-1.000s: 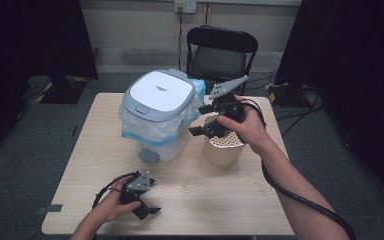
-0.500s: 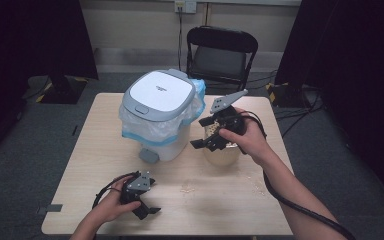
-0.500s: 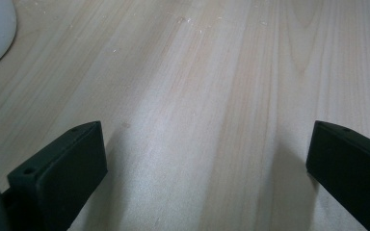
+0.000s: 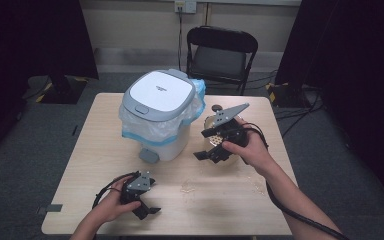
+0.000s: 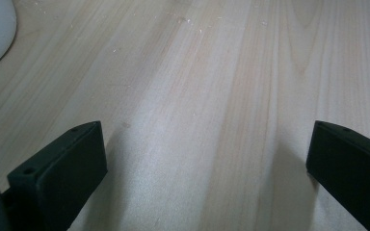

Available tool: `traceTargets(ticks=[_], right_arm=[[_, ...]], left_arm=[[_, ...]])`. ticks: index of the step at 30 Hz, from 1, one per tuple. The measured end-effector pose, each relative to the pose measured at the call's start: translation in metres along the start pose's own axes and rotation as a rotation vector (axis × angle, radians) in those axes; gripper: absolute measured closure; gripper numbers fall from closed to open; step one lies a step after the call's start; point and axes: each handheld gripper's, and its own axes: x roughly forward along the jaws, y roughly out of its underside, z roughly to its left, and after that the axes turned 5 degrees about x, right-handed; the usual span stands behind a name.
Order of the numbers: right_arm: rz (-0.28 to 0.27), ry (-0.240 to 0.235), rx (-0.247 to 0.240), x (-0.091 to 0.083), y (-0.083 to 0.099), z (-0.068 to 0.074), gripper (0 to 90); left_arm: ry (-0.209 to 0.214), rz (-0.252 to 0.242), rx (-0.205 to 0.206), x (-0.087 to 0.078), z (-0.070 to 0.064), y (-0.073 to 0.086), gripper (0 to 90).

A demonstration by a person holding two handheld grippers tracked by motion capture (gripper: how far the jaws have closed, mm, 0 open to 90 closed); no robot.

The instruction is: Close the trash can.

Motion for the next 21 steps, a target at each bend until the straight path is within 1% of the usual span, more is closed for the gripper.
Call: traceTargets(ticks=[1,9,11,15,21], right_arm=[[0.0,0.0,0.0,0.0,0.0,0.0,14.6],[0.003,0.002,0.02,0.002,0.022,0.0,14.6],[0.001,0.001,0.024,0.002,0.024,0.0,14.6],[-0.009,-0.007,0.026,0.002,0.033,0.002,14.6],[-0.006,-0.015,0.028,0.004,0.044,0.006,14.6]], left_arm=[[0.0,0.0,0.0,0.0,0.0,0.0,0.0],[-0.001,0.0,0.002,0.0,0.0,0.0,0.0],[0.0,-0.003,0.001,0.0,0.0,0.0,0.0],[0.002,0.0,-0.001,0.0,0.0,0.0,0.0],[0.002,-0.003,-0.002,0.0,0.0,0.0,0.0]])
